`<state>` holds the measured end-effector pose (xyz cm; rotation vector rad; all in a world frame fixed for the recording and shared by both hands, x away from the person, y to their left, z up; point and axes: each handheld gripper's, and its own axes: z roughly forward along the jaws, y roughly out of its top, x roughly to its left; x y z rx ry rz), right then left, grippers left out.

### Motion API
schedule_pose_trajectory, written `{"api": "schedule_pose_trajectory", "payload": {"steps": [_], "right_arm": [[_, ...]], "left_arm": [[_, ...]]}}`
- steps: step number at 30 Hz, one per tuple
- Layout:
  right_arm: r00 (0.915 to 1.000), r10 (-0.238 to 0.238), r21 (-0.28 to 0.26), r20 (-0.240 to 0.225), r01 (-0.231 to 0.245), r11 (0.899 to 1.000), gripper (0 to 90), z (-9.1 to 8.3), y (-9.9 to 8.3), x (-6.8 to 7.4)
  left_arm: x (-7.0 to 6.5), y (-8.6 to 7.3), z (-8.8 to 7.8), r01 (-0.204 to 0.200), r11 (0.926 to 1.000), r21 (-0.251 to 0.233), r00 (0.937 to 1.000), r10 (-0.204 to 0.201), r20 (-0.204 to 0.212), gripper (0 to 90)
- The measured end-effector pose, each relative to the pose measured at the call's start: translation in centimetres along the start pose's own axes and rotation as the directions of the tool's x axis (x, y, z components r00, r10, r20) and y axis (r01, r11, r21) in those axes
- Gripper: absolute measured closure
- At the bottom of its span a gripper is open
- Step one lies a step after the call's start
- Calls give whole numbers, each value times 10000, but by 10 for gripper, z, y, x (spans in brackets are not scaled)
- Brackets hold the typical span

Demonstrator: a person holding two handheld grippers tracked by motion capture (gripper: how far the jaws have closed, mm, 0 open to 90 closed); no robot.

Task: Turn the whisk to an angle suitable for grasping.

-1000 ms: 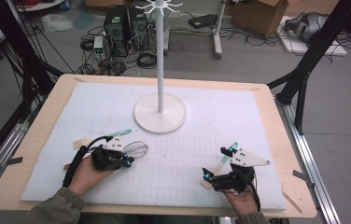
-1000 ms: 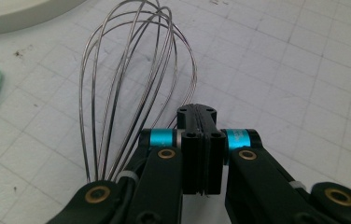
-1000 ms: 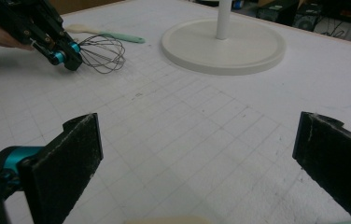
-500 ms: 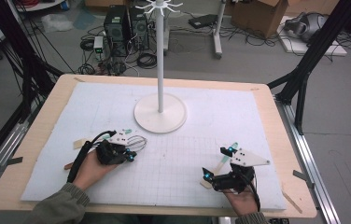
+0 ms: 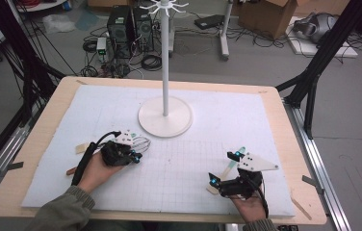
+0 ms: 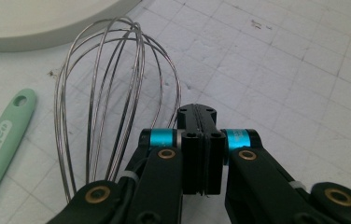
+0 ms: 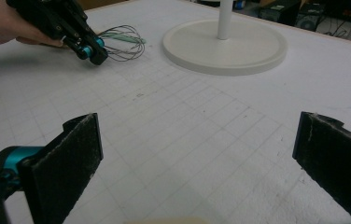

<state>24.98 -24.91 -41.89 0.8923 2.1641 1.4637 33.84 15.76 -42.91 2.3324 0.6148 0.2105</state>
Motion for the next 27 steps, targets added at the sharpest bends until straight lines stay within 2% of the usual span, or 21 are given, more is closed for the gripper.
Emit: {"api": "schedule_pose_trajectory", "payload": {"steps": [1, 2, 11, 15, 17, 19, 23, 27], "right_arm": [[10000, 15, 18, 1, -15, 10000, 1, 0, 0, 0], [10000, 14, -13, 0, -14, 10000, 1, 0, 0, 0], [10000, 13, -21, 21, -13, 10000, 1, -1, 0, 0], [10000, -14, -20, 15, 14, 10000, 1, -1, 0, 0], [10000, 16, -16, 55, -15, 10000, 1, -1, 0, 0], [10000, 26, 12, 66, -26, 10000, 1, -1, 0, 0], [10000, 58, 46, 72, -58, 10000, 2, -1, 0, 1], [10000, 50, 28, 67, -50, 10000, 1, 0, 0, 0]], "left_arm": [[-1, 0, 0, 123, 9998, -128, 9999, -123, -4, 883], [-1, 0, -3, -14, 9999, -163, 10000, 15, 51, 873], [-8, -1, -17, -130, 9968, -793, 9991, 161, 396, 772], [-9, -4, -25, -184, 9944, -1041, 9983, 240, 526, 704], [-8, -8, -33, -325, 9927, -1157, 9974, 397, 609, 704], [-8, -10, -35, -302, 9921, -1221, 9977, 373, 562, 699], [-2, -21, -47, -7, 9893, -1462, 9991, 70, 425, 619], [1, -27, -54, 40, 9880, -1547, 9996, 4, 286, 566]]}}
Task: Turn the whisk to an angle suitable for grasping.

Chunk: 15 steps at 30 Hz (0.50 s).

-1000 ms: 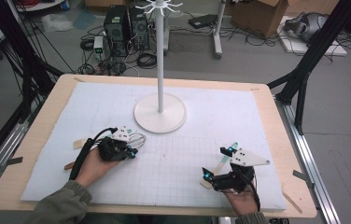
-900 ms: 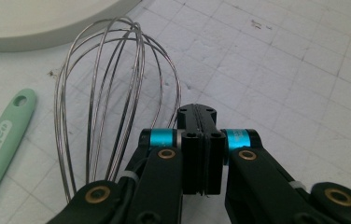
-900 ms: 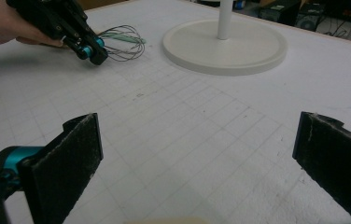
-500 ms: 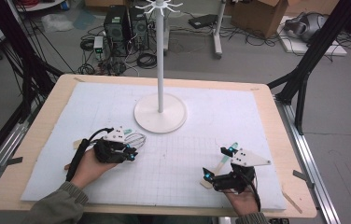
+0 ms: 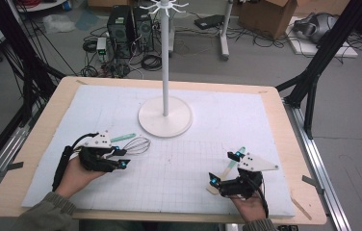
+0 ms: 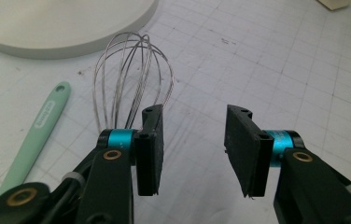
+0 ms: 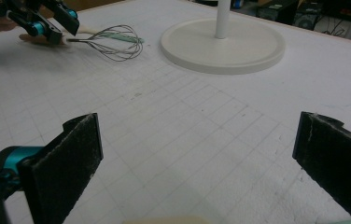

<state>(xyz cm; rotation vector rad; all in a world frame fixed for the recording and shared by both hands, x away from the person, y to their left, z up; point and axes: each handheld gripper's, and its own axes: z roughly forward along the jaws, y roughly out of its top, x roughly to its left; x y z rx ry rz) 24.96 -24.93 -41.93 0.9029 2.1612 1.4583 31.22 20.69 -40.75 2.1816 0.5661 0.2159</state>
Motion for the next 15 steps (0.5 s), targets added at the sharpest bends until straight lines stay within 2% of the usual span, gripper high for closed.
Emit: {"api": "schedule_pose_trajectory", "payload": {"steps": [15], "right_arm": [[10000, 58, -33, 16, -58, 10000, 2, 0, 0, -1]], "left_arm": [[0, -17, -34, -187, 9992, -354, 9987, 171, -473, 439]]}}
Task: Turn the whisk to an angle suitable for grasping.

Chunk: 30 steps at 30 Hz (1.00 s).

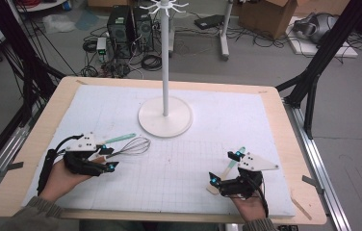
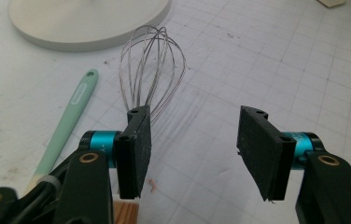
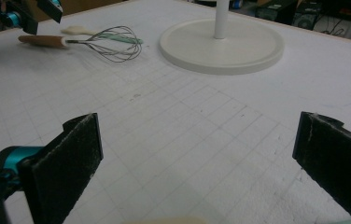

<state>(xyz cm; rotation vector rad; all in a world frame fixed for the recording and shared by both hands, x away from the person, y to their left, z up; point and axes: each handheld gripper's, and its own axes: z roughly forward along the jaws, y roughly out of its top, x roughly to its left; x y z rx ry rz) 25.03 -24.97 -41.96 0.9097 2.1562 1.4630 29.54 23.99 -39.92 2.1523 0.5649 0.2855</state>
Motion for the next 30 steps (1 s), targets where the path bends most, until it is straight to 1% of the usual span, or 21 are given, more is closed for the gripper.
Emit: {"api": "schedule_pose_trajectory", "payload": {"steps": [9, 10, 13, 19, 24, 27, 28, 30], "right_arm": [[10000, 4, 33, -38, -4, 10000, 1, 2, 0, 0], [10000, -24, 24, -46, 24, 10000, 1, 2, 0, 0], [10000, -9, 31, -64, 9, 10000, 1, 3, 1, 0], [10000, 3, -8, -77, -3, 10000, 1, 5, 2, -1], [9999, 41, -10, -164, -41, 10000, 2, 9, 4, -2], [9998, 29, -3, -190, -29, 10000, 1, 12, 3, -4], [9998, 64, -6, -207, -64, 10000, 1, 12, 3, -4], [9998, 59, -4, -199, -59, 10000, 1, 12, 3, -5]], "left_arm": [[3, -7, -20, 71, 9996, -265, 9996, -78, -270, 341], [4, -8, -22, 69, 9996, -272, 9996, -77, -262, 326], [6, -13, -27, 94, 9997, -234, 9991, -103, -421, 307], [5, -20, -32, 15, 9998, -188, 9982, -26, -593, 306], [7, -31, -38, 226, 9996, -140, 9975, -235, -667, 307], [10, -37, -42, 261, 9996, -147, 9970, -271, -721, 312], [11, -39, -43, 298, 9994, -183, 9962, -312, -815, 312], [14, -42, -45, 322, 9993, -206, 9956, -339, -878, 313]]}}
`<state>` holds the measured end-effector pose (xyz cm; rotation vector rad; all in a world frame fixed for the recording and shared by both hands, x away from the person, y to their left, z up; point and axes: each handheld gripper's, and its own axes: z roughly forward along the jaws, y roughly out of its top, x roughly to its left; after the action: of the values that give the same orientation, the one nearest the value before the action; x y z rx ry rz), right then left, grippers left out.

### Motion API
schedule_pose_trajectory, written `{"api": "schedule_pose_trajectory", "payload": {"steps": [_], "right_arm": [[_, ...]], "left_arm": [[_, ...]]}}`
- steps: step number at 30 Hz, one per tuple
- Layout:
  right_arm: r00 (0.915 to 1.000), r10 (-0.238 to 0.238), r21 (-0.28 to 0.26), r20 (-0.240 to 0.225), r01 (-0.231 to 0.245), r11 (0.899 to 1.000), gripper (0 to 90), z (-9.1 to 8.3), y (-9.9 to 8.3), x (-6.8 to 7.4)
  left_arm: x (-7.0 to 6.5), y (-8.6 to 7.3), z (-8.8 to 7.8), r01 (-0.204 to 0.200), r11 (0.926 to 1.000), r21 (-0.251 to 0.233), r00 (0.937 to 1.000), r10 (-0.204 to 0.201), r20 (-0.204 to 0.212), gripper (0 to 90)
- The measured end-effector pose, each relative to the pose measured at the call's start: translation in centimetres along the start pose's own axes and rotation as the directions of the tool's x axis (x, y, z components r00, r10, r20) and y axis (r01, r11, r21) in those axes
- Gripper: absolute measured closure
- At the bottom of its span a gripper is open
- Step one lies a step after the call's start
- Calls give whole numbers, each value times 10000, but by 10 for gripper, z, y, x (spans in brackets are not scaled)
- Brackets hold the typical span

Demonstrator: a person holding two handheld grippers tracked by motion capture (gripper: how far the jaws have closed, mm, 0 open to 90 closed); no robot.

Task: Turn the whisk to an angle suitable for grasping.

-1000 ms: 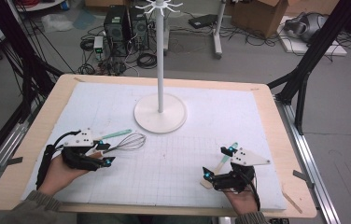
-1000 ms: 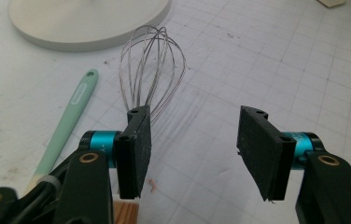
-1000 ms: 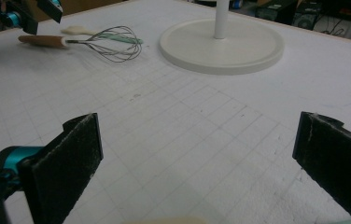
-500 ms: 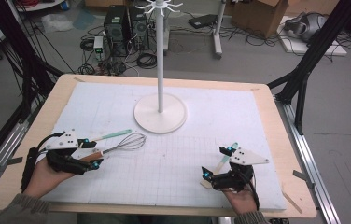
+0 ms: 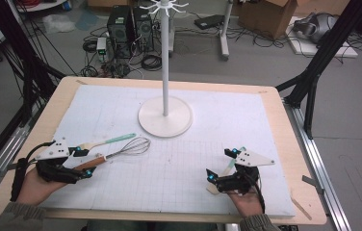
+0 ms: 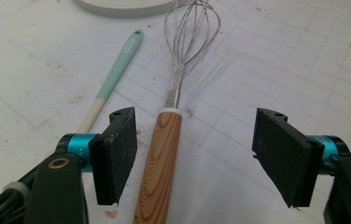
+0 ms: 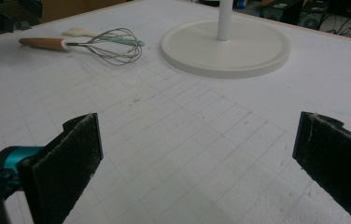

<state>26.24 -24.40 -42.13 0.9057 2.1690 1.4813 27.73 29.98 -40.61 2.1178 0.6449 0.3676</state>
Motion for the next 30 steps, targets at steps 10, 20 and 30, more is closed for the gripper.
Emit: {"api": "schedule_pose_trajectory", "payload": {"steps": [10, 20, 30], "right_arm": [[10000, -35, -50, -90, 34, 10000, 2, -1, 0, 0], [9999, -46, -65, -149, 45, 10000, 2, -2, 0, 1], [9998, -94, -72, -191, 93, 9999, 1, -2, 0, 1]], "left_arm": [[4, -9, -9, 177, 9998, 19, 9998, -177, -42, 338], [5, -15, -11, 72, 9999, 133, 10000, -73, 58, 367], [9, -18, -10, 0, 9997, 253, 9998, -5, 204, 411]]}}
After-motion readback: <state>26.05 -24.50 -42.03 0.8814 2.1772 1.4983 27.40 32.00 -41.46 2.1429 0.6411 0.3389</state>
